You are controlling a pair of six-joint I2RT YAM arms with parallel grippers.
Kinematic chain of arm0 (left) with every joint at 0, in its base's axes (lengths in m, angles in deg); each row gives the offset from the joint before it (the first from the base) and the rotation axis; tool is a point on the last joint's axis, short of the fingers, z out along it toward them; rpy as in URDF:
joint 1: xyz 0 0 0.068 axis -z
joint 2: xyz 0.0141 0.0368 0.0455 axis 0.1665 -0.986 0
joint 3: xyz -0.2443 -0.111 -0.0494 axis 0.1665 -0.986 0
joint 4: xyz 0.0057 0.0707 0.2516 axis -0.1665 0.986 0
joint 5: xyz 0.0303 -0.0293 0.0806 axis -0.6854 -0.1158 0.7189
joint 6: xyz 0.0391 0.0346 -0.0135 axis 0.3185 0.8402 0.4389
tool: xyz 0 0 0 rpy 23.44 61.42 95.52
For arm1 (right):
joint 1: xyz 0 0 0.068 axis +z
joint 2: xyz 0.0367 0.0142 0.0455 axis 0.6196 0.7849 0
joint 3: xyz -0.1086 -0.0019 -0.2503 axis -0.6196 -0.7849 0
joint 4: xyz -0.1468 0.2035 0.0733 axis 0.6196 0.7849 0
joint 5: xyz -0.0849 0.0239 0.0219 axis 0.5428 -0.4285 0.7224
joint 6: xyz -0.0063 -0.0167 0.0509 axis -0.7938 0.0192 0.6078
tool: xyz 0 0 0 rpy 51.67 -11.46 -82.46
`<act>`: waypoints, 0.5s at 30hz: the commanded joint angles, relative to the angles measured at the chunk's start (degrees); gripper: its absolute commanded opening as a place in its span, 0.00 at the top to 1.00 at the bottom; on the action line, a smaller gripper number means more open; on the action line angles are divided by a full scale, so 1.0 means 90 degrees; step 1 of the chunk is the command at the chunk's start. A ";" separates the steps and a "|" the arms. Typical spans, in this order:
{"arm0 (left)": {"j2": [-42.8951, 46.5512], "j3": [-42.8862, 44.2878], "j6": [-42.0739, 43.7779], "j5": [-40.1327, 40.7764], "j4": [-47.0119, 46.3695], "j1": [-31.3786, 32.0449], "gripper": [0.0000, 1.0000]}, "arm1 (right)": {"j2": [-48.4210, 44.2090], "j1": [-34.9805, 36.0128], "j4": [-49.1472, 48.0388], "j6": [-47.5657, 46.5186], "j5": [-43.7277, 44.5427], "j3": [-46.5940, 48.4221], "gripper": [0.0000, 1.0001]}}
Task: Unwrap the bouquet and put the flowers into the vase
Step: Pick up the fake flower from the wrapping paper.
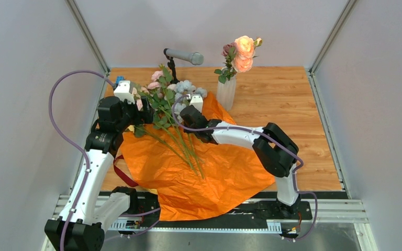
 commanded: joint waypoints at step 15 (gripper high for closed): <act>0.0000 -0.0019 0.0006 -0.0096 -0.0244 -0.0079 0.00 | -0.1631 0.0343 0.0896 -0.0558 0.0265 -0.0784 1.00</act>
